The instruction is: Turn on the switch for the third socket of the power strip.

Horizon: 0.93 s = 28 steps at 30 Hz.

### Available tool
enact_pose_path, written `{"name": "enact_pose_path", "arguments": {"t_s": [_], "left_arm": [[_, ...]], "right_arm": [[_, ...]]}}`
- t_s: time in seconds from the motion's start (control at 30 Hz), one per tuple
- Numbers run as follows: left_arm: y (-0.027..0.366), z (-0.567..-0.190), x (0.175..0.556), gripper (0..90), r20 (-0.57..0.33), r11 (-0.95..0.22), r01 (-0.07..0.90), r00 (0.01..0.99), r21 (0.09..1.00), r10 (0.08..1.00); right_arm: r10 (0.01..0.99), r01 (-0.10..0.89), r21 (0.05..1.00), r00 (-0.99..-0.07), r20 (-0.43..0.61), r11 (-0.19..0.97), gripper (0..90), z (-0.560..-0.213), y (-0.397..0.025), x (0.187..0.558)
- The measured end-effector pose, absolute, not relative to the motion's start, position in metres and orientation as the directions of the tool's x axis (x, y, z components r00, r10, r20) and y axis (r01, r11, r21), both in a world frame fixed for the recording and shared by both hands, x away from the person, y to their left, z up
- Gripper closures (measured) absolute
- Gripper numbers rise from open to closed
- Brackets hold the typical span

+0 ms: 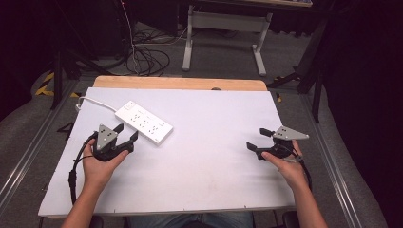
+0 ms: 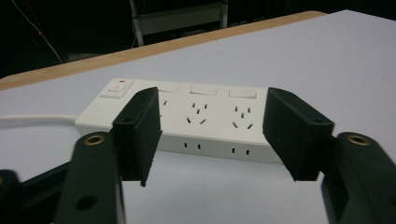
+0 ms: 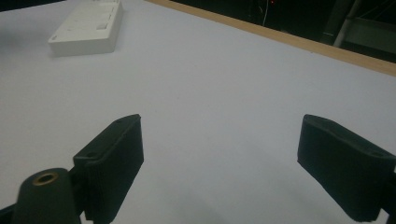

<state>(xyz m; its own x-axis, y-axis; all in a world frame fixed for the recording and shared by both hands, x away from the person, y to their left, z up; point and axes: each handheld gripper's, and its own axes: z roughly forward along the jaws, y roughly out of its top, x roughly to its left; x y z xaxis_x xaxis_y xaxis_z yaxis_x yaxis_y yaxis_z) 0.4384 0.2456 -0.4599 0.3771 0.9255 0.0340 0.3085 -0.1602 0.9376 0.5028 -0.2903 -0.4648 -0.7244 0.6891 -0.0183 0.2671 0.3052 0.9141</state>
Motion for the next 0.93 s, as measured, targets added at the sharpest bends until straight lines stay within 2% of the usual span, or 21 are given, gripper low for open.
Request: {"name": "enact_pose_path", "arguments": {"t_s": [0.07, 0.17, 0.23, 0.27, 0.37, 0.93], "left_arm": [[0.2462, -0.4599, 0.4385, 30.0, 0.028, -0.155, 0.308, 0.379, 0.939, 0.925], [0.2463, -0.4593, 0.4379, 18.9, 0.026, -0.151, 0.308, 0.374, 0.939, 0.927], [0.2463, -0.4588, 0.4375, 7.7, 0.019, -0.138, 0.308, 0.359, 0.941, 0.933], [0.2466, -0.4586, 0.4374, 5.8, 0.018, -0.136, 0.306, 0.358, 0.942, 0.934], [0.2471, -0.4587, 0.4365, 3.4, 0.026, -0.138, 0.297, 0.352, 0.945, 0.936], [0.2477, -0.4577, 0.4355, 5.1, 0.032, -0.142, 0.278, 0.367, 0.95, 0.93]], "right_arm": [[0.689, 0.267, 0.913, -0.724, -0.021, 0.308, 14.7, -0.4647, -0.2908, 0.5028], [0.688, 0.263, 0.915, -0.725, -0.022, 0.307, 14.7, -0.4644, -0.291, 0.5028], [0.688, 0.261, 0.915, -0.725, -0.024, 0.307, 14.7, -0.4643, -0.2911, 0.5028], [0.688, 0.263, 0.915, -0.725, -0.023, 0.308, 14.7, -0.4643, -0.2911, 0.5027], [0.688, 0.262, 0.915, -0.725, -0.023, 0.307, 14.7, -0.4643, -0.2911, 0.5027], [0.69, 0.266, 0.915, -0.724, -0.019, 0.305, 14.5, -0.4651, -0.2901, 0.5034]]}}
